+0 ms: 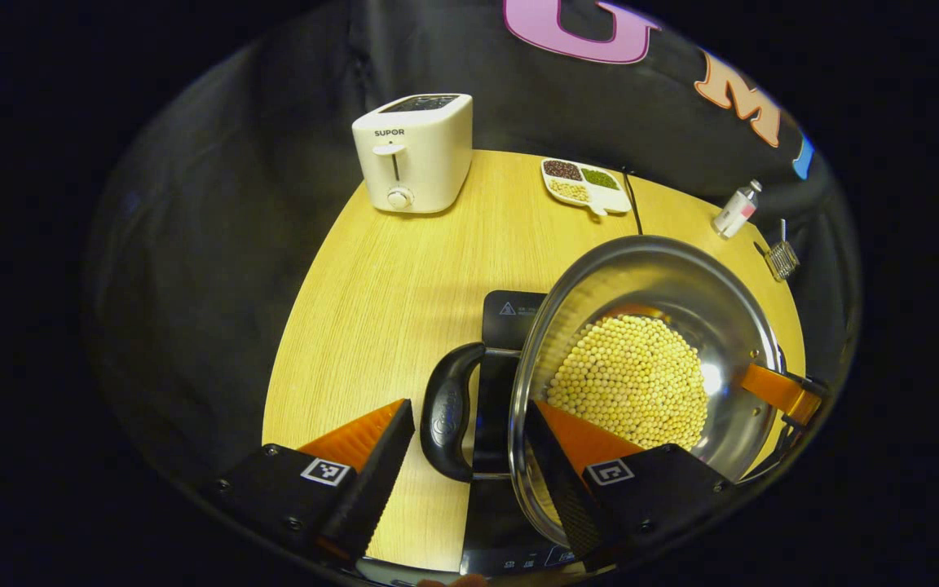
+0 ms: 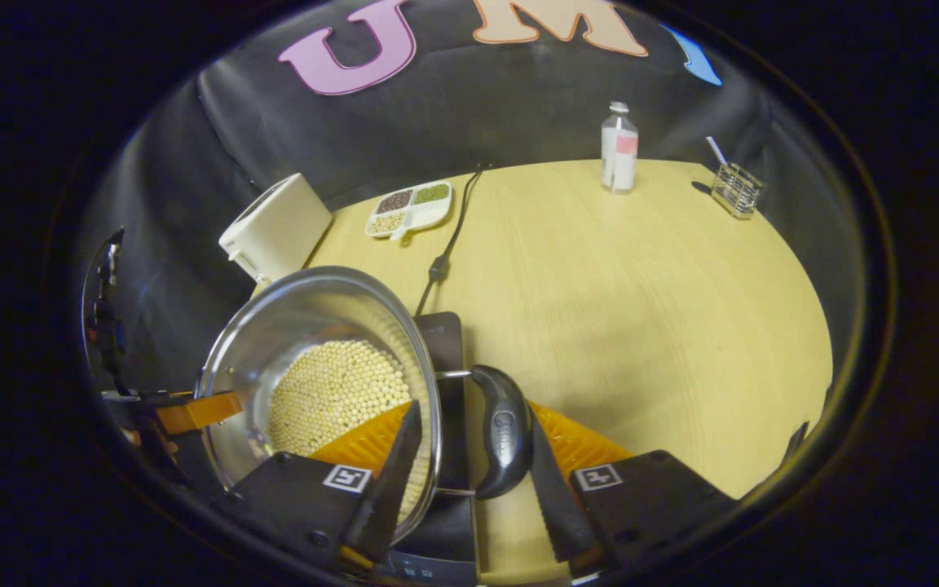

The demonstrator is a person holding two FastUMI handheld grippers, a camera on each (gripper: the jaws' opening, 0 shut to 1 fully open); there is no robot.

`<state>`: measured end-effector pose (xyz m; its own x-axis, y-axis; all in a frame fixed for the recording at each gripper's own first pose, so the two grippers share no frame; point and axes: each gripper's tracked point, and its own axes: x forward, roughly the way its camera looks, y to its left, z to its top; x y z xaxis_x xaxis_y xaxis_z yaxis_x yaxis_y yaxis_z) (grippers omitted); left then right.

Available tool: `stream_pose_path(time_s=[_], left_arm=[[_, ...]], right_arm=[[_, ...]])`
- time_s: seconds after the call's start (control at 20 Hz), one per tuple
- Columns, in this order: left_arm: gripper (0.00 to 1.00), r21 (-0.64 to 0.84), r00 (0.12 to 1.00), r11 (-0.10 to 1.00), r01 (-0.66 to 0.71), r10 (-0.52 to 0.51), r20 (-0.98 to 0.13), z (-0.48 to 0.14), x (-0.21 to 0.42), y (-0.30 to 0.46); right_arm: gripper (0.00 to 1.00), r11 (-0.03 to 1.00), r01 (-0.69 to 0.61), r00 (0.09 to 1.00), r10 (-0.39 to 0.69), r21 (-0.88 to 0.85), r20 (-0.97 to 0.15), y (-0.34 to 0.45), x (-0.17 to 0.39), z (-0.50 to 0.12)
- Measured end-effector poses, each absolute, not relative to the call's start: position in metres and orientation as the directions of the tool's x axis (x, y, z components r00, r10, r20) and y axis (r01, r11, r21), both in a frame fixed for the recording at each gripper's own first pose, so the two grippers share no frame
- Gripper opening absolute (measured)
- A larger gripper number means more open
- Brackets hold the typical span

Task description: First push the handle of the pot to place it horizontally, then grasp the pot with both hands and set it on the induction cooktop.

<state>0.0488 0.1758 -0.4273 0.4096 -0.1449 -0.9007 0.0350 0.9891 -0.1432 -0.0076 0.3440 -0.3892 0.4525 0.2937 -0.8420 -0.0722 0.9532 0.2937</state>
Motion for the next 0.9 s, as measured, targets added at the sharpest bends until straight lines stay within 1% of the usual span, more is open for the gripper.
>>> stream_pose_path(time_s=[0.05, 0.15, 0.2, 0.25, 0.5, 0.55, 0.6, 0.65, 0.7, 0.75, 0.85, 0.9], left_arm=[[0.90, -0.139, 0.408, 0.990, 0.031, -0.140, -0.902, -0.428, 0.050, 0.176], [0.96, -0.137, 0.406, 0.990, 0.020, -0.133, -0.904, -0.428, 0.049, 0.178], [0.99, -0.136, 0.408, 0.991, 0.014, -0.129, -0.904, -0.429, 0.048, 0.178], [0.99, -0.134, 0.409, 0.991, 0.011, -0.127, -0.904, -0.429, 0.049, 0.178], [0.99, -0.121, 0.417, 0.992, 0.031, -0.123, -0.901, -0.428, 0.053, 0.177], [1.00, -0.116, 0.421, 0.993, 0.035, -0.120, -0.899, -0.428, 0.055, 0.178], [1.00, -0.110, 0.425, 0.993, 0.039, -0.116, -0.898, -0.427, 0.055, 0.178], [0.99, -0.103, 0.435, 0.994, 0.044, -0.112, -0.893, -0.425, 0.058, 0.178], [0.99, -0.096, 0.446, 0.994, 0.047, -0.107, -0.889, -0.423, 0.060, 0.178], [0.99, -0.087, 0.461, 0.995, 0.048, -0.100, -0.882, -0.420, 0.063, 0.178], [0.99, -0.070, 0.497, 0.996, 0.050, -0.086, -0.864, -0.412, 0.069, 0.179], [0.99, -0.055, 0.514, 0.997, 0.051, -0.074, -0.855, -0.409, 0.071, 0.180]], right_arm=[[0.86, 0.951, -0.077, 0.451, 0.301, 0.300, -0.840, 0.348, -0.007, -0.389], [0.96, 0.954, -0.082, 0.441, 0.293, 0.287, -0.848, 0.347, -0.007, -0.394], [0.94, 0.957, -0.086, 0.437, 0.287, 0.278, -0.852, 0.347, -0.008, -0.395], [1.00, 0.958, -0.090, 0.433, 0.283, 0.272, -0.856, 0.346, -0.008, -0.397], [1.00, 0.960, -0.102, 0.420, 0.280, 0.261, -0.863, 0.346, -0.008, -0.402], [0.95, 0.960, -0.104, 0.418, 0.280, 0.261, -0.864, 0.346, -0.008, -0.403], [1.00, 0.959, -0.107, 0.417, 0.283, 0.262, -0.864, 0.346, -0.008, -0.403], [1.00, 0.959, -0.110, 0.419, 0.285, 0.263, -0.862, 0.347, -0.007, -0.402], [0.94, 0.958, -0.111, 0.422, 0.288, 0.266, -0.860, 0.346, -0.006, -0.401], [1.00, 0.956, -0.111, 0.427, 0.292, 0.270, -0.856, 0.346, -0.004, -0.400], [1.00, 0.954, -0.110, 0.444, 0.298, 0.278, -0.845, 0.345, 0.000, -0.395], [0.94, 0.954, -0.111, 0.455, 0.297, 0.277, -0.840, 0.343, 0.002, -0.394]])
